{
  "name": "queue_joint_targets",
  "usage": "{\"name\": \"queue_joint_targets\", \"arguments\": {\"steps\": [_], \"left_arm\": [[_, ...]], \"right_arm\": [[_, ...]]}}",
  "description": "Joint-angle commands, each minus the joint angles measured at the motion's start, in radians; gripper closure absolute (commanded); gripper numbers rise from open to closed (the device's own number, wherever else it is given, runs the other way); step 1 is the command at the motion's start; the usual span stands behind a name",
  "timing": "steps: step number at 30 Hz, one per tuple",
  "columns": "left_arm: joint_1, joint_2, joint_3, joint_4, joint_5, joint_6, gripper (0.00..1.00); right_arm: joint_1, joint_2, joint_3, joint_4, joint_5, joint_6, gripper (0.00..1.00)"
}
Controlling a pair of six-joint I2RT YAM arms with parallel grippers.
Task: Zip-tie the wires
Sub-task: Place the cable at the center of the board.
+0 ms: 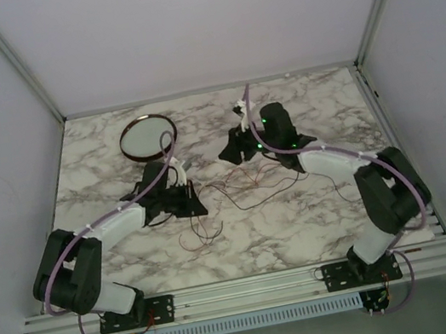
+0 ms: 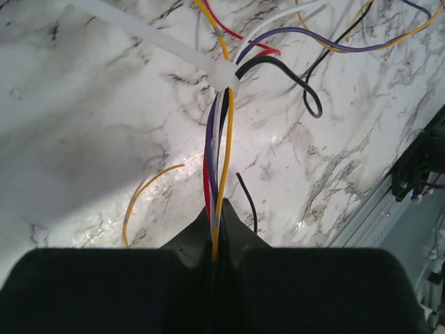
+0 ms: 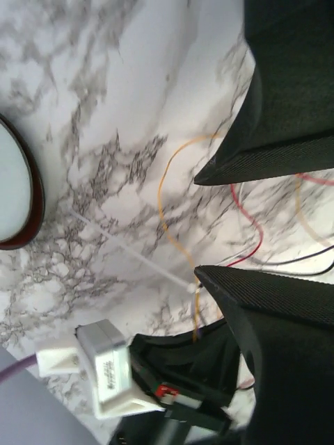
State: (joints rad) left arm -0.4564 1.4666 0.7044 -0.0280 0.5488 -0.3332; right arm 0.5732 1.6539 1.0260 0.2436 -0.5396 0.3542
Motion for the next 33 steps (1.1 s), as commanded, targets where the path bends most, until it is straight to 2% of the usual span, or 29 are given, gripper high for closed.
{"name": "queue_joint_targets", "arguments": {"steps": [1,3,6,11,16,23,25,26,27,30,33], "left_arm": [[0.033,-0.03,-0.033,0.011,0.024,-0.051,1.0],[0.051,-0.018,-0.047,0.011,0.033,-0.062,1.0],[0.081,0.007,-0.062,0.006,0.049,-0.088,1.0],[0.138,0.109,-0.023,-0.035,0.086,-0.082,1.0],[0.148,0.281,0.113,-0.122,0.106,-0.025,1.0],[0.149,0.38,0.262,-0.217,0.063,0.019,1.0],[0.149,0.388,0.274,-0.239,0.041,0.03,0.84],[0.149,0.39,0.277,-0.248,0.037,0.036,0.74],[0.149,0.39,0.279,-0.254,0.034,0.04,0.68],[0.149,0.364,0.277,-0.264,0.012,0.046,0.57],[0.152,0.313,0.283,-0.298,-0.038,0.063,0.42]], "right_arm": [[-0.017,-0.14,-0.135,0.185,0.033,-0.247,0.45],[-0.016,-0.188,-0.239,0.272,-0.024,-0.36,0.3],[-0.012,-0.237,-0.363,0.391,-0.078,-0.478,0.12],[-0.016,-0.236,-0.367,0.389,-0.038,-0.469,0.11],[-0.016,-0.289,-0.383,0.381,0.011,-0.445,0.1],[-0.021,-0.363,-0.398,0.261,0.134,-0.478,0.08],[-0.031,-0.382,-0.401,0.238,0.161,-0.477,0.07],[-0.037,-0.391,-0.404,0.231,0.165,-0.478,0.07],[-0.044,-0.402,-0.408,0.229,0.17,-0.478,0.07],[-0.065,-0.432,-0.419,0.226,0.183,-0.477,0.06],[-0.088,-0.473,-0.432,0.22,0.228,-0.469,0.05]]}}
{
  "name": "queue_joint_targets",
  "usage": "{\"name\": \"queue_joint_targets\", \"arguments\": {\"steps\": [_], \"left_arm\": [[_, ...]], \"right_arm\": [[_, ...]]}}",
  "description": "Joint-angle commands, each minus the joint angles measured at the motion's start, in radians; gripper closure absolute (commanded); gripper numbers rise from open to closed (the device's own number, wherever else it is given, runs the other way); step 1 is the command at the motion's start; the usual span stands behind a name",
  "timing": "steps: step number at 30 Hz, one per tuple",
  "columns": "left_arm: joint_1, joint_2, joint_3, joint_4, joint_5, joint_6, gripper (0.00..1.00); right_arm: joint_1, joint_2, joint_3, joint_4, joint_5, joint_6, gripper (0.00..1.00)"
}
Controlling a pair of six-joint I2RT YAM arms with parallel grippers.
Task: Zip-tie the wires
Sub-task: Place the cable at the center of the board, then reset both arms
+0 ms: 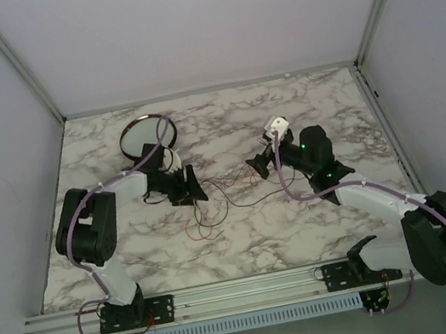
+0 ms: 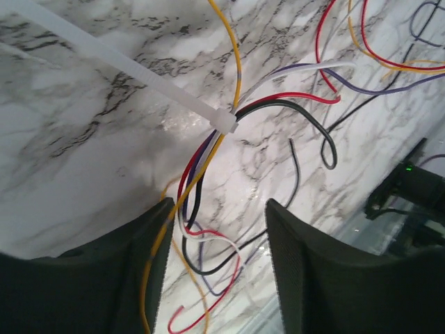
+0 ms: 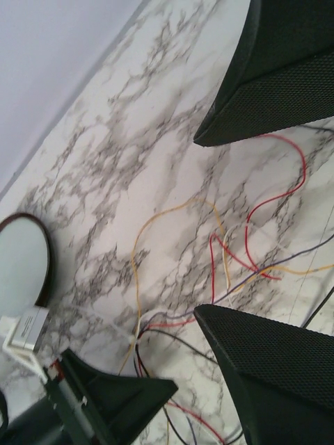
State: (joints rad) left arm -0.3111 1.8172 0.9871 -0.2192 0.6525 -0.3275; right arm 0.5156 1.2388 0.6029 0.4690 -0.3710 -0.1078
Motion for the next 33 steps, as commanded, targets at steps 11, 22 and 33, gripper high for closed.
{"name": "queue_joint_targets", "arguments": {"steps": [11,22,33], "left_arm": [[0.084,-0.374,0.021,-0.23,-0.315,0.099,0.0],[0.129,-0.836,-0.196,0.24,-0.648,0.035,0.0],[0.218,-0.864,-0.404,0.488,-0.866,-0.076,0.0]], "right_arm": [[-0.165,-0.217,-0.062,-0.006,0.207,0.089,0.01],[-0.388,-0.245,-0.161,0.128,0.382,0.215,0.01],[-0.565,-0.099,-0.358,0.453,0.428,0.232,0.01]]}}
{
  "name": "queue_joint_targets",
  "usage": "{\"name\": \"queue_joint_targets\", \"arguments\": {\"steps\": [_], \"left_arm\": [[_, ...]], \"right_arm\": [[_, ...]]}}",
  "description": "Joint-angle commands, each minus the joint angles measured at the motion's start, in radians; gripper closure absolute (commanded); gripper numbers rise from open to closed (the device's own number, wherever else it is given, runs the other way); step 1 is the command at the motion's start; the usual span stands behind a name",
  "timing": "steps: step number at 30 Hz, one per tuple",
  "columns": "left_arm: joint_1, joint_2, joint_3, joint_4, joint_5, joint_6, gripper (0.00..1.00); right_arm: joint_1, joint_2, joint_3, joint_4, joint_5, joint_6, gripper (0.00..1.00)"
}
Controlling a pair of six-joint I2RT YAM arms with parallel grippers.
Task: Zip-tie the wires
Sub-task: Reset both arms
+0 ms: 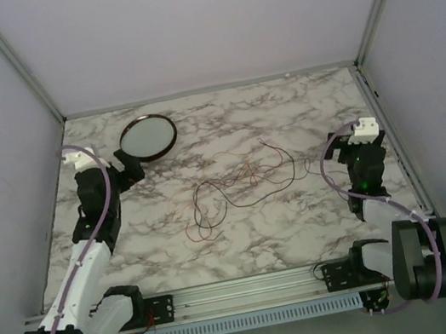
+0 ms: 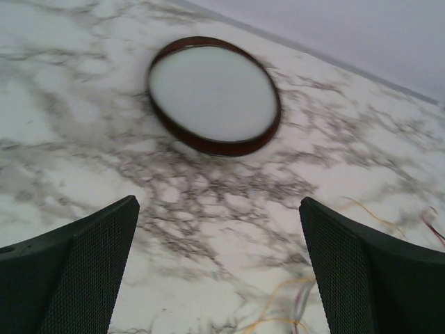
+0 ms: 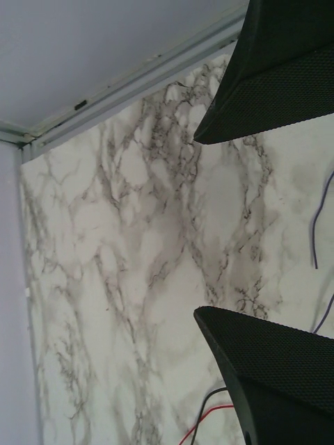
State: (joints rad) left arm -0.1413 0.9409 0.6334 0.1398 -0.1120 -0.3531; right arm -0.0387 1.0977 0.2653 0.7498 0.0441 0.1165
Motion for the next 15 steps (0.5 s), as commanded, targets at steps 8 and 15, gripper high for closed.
{"name": "queue_joint_targets", "arguments": {"steps": [8,15], "left_arm": [[0.094,0.027,-0.29,0.451,-0.262,-0.041,0.0],[0.094,0.106,-0.324,0.557,-0.289,0.049,0.0]], "right_arm": [[0.02,0.332,-0.147,0.632,0.004,-0.069,0.01],[0.025,0.422,-0.13,0.667,0.076,-0.047,0.01]]}}
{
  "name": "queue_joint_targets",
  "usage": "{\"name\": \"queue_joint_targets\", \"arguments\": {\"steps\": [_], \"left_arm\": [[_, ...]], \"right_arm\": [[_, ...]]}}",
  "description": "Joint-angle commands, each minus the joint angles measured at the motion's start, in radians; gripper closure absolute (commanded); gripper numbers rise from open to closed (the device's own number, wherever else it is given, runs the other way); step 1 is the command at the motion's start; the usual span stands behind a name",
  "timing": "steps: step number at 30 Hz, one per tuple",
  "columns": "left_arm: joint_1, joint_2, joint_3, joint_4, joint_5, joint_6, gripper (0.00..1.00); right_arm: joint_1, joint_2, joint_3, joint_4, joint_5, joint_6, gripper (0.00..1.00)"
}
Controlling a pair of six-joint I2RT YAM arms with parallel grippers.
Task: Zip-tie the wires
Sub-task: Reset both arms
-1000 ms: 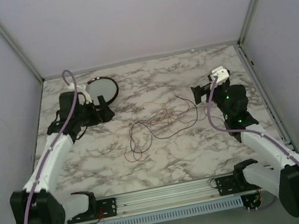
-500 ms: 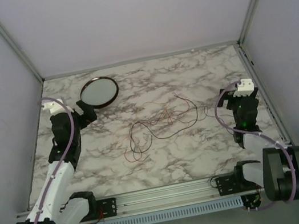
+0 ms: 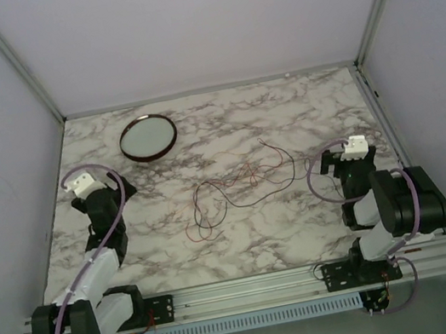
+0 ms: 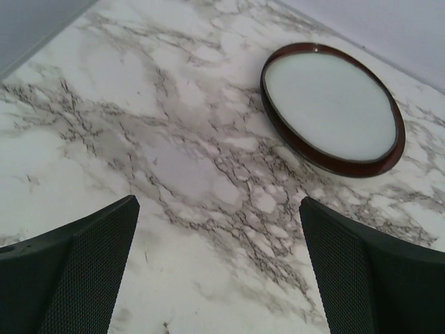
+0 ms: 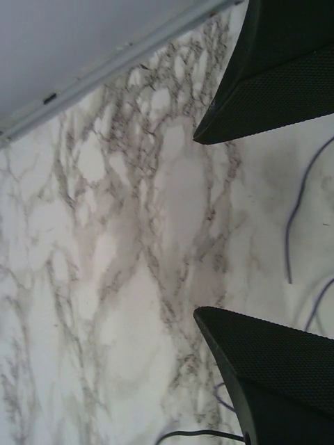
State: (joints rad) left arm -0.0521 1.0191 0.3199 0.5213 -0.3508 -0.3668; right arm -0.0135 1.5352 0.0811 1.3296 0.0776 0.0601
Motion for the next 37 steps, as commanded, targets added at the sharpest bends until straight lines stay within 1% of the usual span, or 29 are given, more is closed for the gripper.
{"name": "queue_joint_targets", "arguments": {"steps": [1,4,6,10,13,15,16,18,19,20,21,22,23,26,29,37], "left_arm": [[0.003,0.044,-0.018,0.211,-0.053,0.08,0.0],[0.001,0.119,-0.042,0.34,-0.031,0.158,0.0],[0.001,0.196,-0.053,0.412,-0.026,0.212,0.0],[-0.011,0.361,-0.147,0.728,0.02,0.268,0.0],[-0.023,0.47,-0.197,0.914,0.058,0.293,0.0],[-0.023,0.564,-0.225,1.092,0.08,0.305,0.0],[-0.023,0.555,-0.223,1.076,0.086,0.305,0.0],[-0.024,0.496,-0.173,0.885,0.066,0.294,0.0],[-0.024,0.509,-0.153,0.872,0.064,0.295,0.0],[-0.027,0.536,-0.14,0.892,0.083,0.308,0.0],[-0.028,0.537,-0.123,0.863,0.119,0.32,0.0],[-0.028,0.52,-0.098,0.78,0.16,0.337,0.0],[-0.028,0.513,-0.076,0.731,0.196,0.355,0.0],[-0.035,0.534,-0.099,0.814,0.198,0.363,0.0],[-0.035,0.529,-0.08,0.765,0.197,0.364,0.0],[-0.035,0.532,-0.084,0.778,0.198,0.364,0.0]], "right_arm": [[-0.002,0.002,0.072,0.085,0.044,0.013,0.01],[-0.008,-0.011,0.13,-0.046,0.051,0.024,0.01],[-0.009,0.004,0.116,0.003,0.048,0.024,0.01],[-0.011,0.002,0.117,0.001,0.045,0.026,0.01],[-0.01,0.001,0.118,-0.003,0.044,0.027,0.01],[-0.011,0.001,0.118,-0.003,0.044,0.026,0.01],[-0.011,0.0,0.118,-0.003,0.043,0.026,0.01],[-0.011,0.001,0.118,-0.002,0.044,0.026,0.01],[-0.011,0.002,0.118,-0.003,0.044,0.026,0.01],[-0.011,0.0,0.118,-0.003,0.044,0.027,0.01],[-0.011,0.002,0.118,-0.004,0.043,0.026,0.01],[-0.011,0.002,0.118,-0.003,0.043,0.026,0.01],[-0.012,0.002,0.118,-0.002,0.043,0.026,0.01],[-0.01,0.001,0.117,-0.003,0.044,0.026,0.01],[-0.011,0.001,0.117,-0.003,0.044,0.026,0.01],[-0.011,0.002,0.118,-0.003,0.043,0.025,0.01]]}}
